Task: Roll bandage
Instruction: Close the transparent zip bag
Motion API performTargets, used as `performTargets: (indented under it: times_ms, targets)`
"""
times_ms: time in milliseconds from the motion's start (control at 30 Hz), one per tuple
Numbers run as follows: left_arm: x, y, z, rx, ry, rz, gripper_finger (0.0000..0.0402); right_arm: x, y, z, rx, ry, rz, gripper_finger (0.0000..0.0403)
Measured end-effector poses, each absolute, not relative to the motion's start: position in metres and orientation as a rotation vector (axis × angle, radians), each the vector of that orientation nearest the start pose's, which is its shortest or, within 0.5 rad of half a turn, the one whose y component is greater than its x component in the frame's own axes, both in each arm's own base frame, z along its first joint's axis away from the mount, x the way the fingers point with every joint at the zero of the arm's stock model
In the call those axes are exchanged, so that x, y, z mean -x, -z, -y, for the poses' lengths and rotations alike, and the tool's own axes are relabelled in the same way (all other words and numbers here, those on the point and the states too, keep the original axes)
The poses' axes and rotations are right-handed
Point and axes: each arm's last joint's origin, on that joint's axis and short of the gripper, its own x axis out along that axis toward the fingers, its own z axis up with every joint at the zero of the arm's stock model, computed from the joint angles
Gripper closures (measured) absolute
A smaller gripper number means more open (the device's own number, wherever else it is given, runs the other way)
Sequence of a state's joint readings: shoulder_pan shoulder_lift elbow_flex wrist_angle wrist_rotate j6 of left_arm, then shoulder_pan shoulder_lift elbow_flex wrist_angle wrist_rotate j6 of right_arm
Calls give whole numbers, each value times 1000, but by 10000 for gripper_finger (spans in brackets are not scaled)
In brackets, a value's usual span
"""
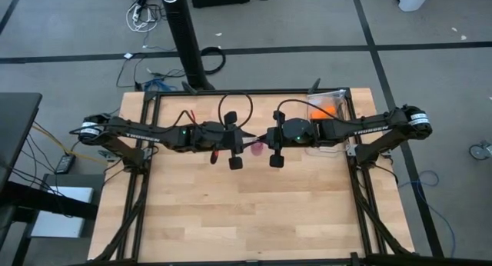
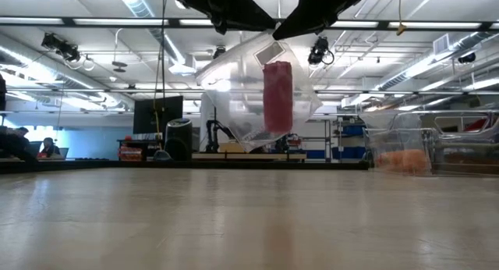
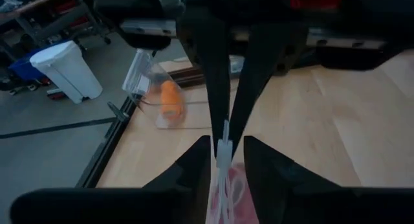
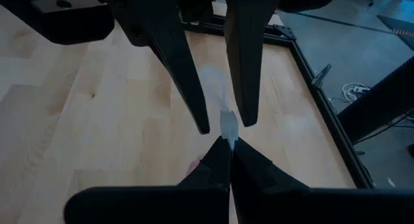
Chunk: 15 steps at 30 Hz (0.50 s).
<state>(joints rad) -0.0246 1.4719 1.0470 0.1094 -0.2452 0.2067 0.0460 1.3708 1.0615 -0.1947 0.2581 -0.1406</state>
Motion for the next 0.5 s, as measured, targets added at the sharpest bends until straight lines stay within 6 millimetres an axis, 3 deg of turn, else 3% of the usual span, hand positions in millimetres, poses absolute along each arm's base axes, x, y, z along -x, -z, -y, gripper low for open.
performTargets:
  times_ms: [233, 500]
  targets:
    - [-333, -290, 2, -249, -164, -335, 316, -303, -299, -7, 214, 172, -512, 403]
    - [-332, -288, 1, -288, -168, -363, 372, -303, -298, -7, 214, 172, -512, 403]
